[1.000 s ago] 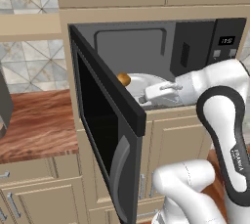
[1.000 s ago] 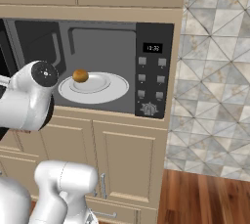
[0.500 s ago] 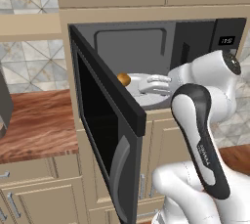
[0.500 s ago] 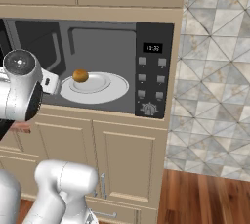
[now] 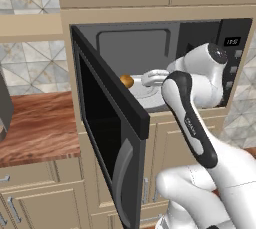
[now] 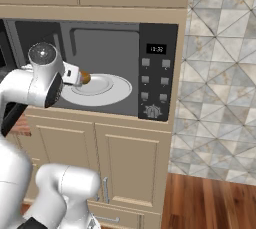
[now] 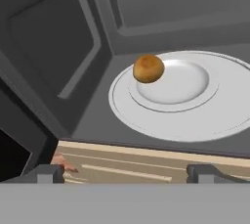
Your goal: Retrieve the reheated potato from the microwave, then place the potato, cheese, and condiment on the cutting board.
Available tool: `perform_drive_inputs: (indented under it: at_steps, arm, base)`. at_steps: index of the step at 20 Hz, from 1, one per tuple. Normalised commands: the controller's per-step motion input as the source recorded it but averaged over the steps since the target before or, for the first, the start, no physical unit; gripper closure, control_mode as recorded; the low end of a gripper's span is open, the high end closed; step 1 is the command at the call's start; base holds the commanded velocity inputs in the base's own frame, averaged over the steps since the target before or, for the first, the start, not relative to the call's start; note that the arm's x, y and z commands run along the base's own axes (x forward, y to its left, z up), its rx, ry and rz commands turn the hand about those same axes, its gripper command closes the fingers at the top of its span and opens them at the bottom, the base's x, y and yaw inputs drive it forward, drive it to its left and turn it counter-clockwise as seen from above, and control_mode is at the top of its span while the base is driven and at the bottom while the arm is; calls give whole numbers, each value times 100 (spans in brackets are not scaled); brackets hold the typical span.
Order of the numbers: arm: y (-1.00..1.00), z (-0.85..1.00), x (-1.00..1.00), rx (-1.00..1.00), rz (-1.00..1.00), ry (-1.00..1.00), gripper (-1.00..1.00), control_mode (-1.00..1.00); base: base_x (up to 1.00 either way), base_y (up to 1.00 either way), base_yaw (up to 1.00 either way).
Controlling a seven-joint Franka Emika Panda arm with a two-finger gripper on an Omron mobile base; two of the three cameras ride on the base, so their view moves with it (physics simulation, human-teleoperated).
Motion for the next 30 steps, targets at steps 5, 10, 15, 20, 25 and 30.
perform_drive_inputs:
  at_steps: [5, 10, 15, 20, 25, 30]
  arm:
    - [5, -32, 69, -18, 0, -3, -100, -100]
    - [6, -27, 71, -8, 0, -3, -100, -100]
    - [7, -16, 65, 0, 0, 0, -100, -100]
    - [18, -8, 60, 0, 0, 0, -100, -100]
    - [21, -17, 53, 0, -3, 2, -100, -100]
    - [11, -23, 53, 0, -7, 4, -100, -100]
  base:
    - [0, 0, 0]
    - [0, 0, 0]
    - [0, 0, 0]
    - [0, 0, 0]
    - [0, 0, 0]
    - [0, 0, 0]
